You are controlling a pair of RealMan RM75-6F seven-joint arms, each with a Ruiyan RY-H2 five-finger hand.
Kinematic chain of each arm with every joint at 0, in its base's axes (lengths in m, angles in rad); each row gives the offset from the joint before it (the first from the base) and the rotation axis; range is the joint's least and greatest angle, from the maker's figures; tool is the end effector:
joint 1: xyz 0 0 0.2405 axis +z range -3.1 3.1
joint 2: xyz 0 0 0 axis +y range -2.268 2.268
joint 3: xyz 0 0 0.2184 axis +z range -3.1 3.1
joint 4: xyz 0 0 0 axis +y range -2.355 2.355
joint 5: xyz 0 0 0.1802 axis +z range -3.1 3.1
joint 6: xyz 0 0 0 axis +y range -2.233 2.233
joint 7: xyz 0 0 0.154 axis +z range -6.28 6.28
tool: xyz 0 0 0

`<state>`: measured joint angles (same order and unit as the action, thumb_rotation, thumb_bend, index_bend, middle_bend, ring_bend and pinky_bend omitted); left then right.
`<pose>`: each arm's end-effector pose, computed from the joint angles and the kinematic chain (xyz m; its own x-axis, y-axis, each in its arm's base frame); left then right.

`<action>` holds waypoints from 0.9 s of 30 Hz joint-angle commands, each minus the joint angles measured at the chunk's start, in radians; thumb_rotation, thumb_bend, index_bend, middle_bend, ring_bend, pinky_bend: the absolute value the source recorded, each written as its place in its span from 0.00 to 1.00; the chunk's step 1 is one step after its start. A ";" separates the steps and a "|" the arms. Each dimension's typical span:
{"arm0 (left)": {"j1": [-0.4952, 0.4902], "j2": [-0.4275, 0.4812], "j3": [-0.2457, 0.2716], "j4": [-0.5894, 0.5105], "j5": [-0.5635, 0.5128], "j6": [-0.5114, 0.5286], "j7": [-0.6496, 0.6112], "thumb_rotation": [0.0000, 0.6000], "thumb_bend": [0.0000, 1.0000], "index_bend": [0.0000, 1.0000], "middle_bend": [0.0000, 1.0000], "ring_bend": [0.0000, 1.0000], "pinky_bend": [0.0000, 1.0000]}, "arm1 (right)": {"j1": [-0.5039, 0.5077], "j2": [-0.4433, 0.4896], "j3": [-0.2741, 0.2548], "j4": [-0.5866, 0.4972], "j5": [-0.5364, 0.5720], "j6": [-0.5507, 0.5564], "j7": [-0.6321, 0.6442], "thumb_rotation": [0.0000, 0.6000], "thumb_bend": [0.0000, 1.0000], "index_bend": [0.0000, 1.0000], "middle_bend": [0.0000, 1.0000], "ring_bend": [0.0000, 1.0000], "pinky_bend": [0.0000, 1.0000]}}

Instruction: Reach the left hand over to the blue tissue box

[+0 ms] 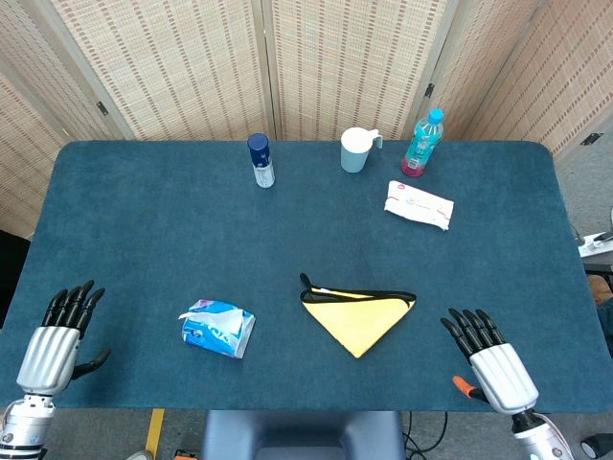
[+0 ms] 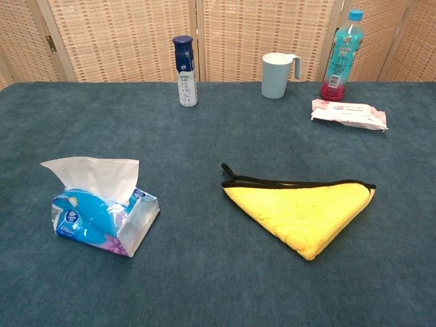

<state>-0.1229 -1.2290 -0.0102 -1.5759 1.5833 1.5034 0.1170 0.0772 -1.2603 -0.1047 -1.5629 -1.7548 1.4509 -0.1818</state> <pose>-0.2453 0.1871 0.1347 0.4420 0.0011 0.8970 0.8896 -0.1292 -0.4382 -0.2374 -0.1475 0.0959 0.5034 -0.1456 0.8517 -0.8456 -0.2857 0.4509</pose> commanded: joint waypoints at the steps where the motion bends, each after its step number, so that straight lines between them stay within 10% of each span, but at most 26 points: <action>1: 0.000 0.000 0.000 0.000 0.001 0.001 0.001 1.00 0.27 0.00 0.00 0.00 0.07 | -0.001 0.001 -0.001 -0.002 0.002 -0.003 -0.004 1.00 0.11 0.00 0.00 0.00 0.00; 16: -0.026 -0.008 0.007 -0.023 0.035 -0.029 0.038 1.00 0.28 0.00 0.00 0.00 0.08 | 0.003 0.006 -0.003 -0.009 0.007 -0.014 -0.004 1.00 0.11 0.00 0.00 0.00 0.00; 27: -0.162 0.056 -0.019 -0.214 -0.016 -0.257 0.146 1.00 0.29 0.04 0.00 0.00 0.09 | 0.006 0.009 0.000 -0.011 0.005 -0.011 0.000 1.00 0.11 0.00 0.00 0.00 0.00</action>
<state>-0.2559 -1.1821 -0.0197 -1.7537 1.5816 1.2790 0.2258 0.0831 -1.2516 -0.1052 -1.5742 -1.7502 1.4399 -0.1814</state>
